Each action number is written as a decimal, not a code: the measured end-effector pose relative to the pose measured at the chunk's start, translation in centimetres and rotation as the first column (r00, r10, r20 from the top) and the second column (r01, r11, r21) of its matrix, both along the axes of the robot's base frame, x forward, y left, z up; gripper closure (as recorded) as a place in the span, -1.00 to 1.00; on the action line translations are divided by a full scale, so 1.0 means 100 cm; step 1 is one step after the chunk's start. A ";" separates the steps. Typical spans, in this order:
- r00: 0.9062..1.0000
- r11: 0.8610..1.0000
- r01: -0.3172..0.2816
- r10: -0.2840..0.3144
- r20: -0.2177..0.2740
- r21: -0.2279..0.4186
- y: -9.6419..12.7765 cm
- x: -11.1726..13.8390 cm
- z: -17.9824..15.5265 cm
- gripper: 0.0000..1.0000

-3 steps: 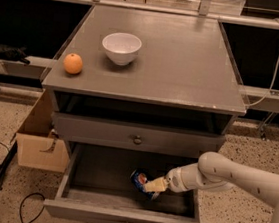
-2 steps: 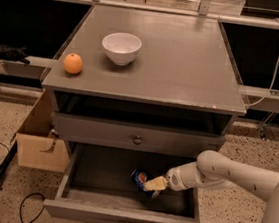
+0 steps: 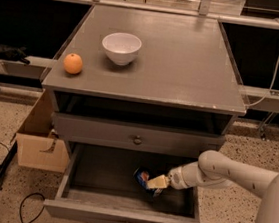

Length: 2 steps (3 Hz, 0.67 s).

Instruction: Place pepsi can into middle drawer

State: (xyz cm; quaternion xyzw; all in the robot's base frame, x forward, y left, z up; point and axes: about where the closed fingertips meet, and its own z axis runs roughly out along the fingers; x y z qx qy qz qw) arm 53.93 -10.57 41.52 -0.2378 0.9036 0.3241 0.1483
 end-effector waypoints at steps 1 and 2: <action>1.000 1.000 0.000 0.000 0.000 0.000 0.000 0.000 0.000 0.50; 1.000 1.000 0.000 0.000 0.000 0.000 0.000 0.000 0.000 0.03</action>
Offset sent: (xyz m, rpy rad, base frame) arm 0.0000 0.0000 0.0000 0.0000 0.0000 0.0000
